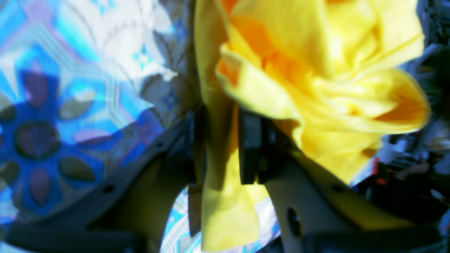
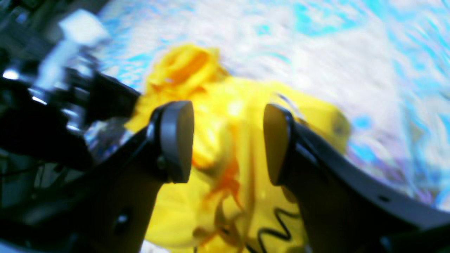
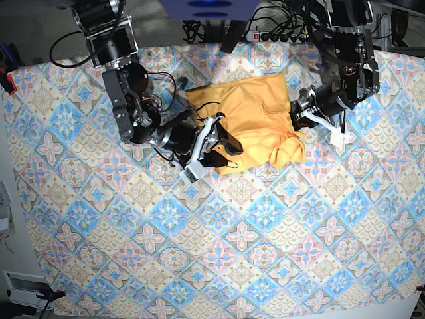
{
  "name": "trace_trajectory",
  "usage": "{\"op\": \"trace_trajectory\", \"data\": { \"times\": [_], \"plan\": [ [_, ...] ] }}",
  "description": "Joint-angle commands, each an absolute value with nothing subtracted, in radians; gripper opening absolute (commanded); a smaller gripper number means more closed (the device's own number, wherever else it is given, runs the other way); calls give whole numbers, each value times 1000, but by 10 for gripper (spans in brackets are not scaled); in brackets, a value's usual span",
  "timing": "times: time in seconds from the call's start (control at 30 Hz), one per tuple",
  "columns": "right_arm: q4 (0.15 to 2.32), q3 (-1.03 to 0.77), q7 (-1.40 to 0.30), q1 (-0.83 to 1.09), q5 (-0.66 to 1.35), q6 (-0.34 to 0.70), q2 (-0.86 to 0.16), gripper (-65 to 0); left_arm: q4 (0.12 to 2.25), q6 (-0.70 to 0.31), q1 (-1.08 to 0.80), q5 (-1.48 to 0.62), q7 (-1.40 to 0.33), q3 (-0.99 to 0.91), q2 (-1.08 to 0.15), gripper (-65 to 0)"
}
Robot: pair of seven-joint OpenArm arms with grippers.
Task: Fold the T-shirt properly
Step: 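Press the folded bundle down with the right gripper beside the left gripper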
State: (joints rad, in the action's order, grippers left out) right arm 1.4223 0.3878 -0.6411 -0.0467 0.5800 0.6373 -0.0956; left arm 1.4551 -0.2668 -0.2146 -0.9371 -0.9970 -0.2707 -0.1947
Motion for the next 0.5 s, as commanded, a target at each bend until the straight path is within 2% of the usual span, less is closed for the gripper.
{"op": "trace_trajectory", "data": {
  "times": [0.0,0.1,0.33,0.4,0.47],
  "plan": [
    [1419,377,-616,-56,599,654,-90,-344,1472,-277,-209,-954,-990,-272,-202,-460],
    [1362,358,-613,-51,572,654,-94,-344,1471,-277,-209,-954,-990,-272,-200,-439],
    [1354,367,-650,-7,559,657,-94,-347,1471,-277,-206,-952,-990,-266,-196,-438],
    [1380,375,-657,12,553,659,-93,-381,1469,-277,-205,-952,-989,-266,-196,-438],
    [1420,395,-664,15,559,659,-93,-452,1469,-277,-205,-952,-989,-266,-196,-438]
  ]
}}
